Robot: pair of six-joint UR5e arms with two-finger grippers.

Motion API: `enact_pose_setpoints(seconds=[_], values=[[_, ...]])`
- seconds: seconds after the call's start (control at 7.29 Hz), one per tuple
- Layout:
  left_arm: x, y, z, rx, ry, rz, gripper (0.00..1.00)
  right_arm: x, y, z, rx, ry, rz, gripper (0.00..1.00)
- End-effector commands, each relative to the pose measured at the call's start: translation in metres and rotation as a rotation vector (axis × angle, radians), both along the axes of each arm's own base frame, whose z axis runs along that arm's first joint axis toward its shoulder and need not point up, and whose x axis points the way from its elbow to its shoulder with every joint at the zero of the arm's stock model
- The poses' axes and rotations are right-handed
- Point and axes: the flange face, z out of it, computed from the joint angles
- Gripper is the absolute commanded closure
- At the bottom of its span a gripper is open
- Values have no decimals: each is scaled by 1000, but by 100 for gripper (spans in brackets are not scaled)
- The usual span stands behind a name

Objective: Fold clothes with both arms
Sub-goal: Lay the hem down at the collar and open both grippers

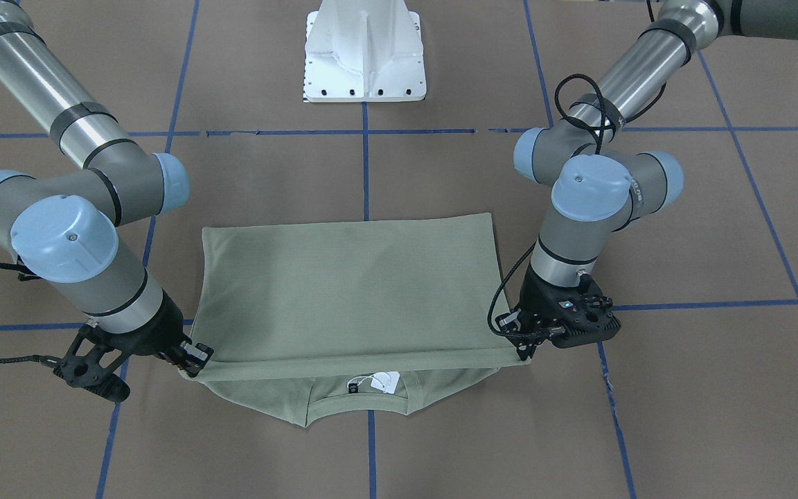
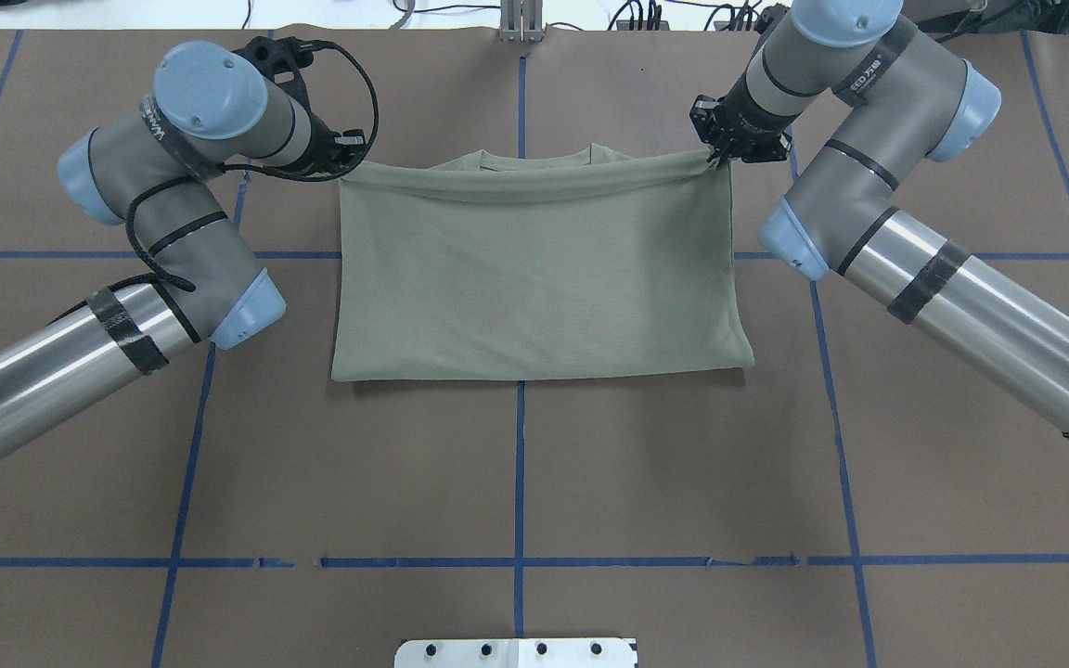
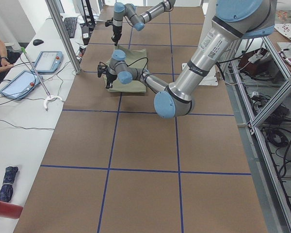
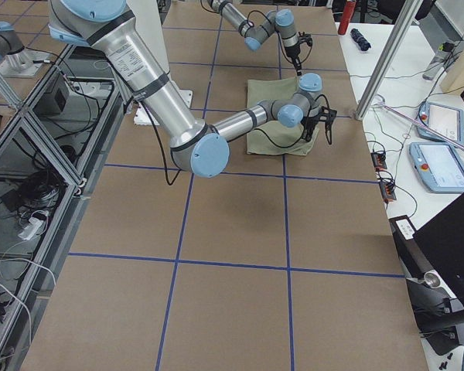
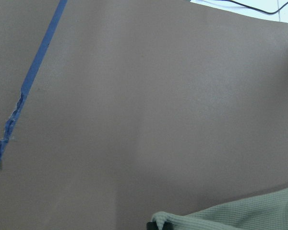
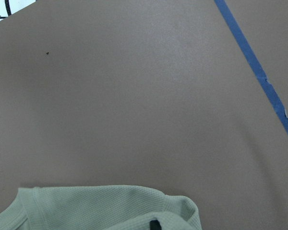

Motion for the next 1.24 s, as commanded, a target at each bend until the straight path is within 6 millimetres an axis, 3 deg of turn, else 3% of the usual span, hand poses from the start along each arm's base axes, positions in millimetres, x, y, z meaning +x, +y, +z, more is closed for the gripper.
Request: enact_pose_setpoints(seconds=[0.0,0.14,0.27,0.41,0.55,0.82,0.96,1.1], values=[[2,-2,-5,3,2,0,100,-2,0,-3,30,-14,4,100],[2,-2,-7,4,5,-1,100,-2,-1,-3,32,-14,5,88],[2,-2,-7,2,6,-3,98,-3,-1,-3,39,-5,14,42],[2,-3,-9,6,7,-3,45,-11,2,-2,54,15,25,1],[1,-4,-9,19,-4,-13,1,-13,3,-1,55,14,20,0],[0,-3,-14,28,0,-15,0,-7,12,-11,92,-9,3,0],[-3,-2,-18,31,6,-14,0,-16,41,-12,106,-34,-32,0],[-8,0,-24,39,15,-16,0,-15,84,-2,119,-51,-68,0]])
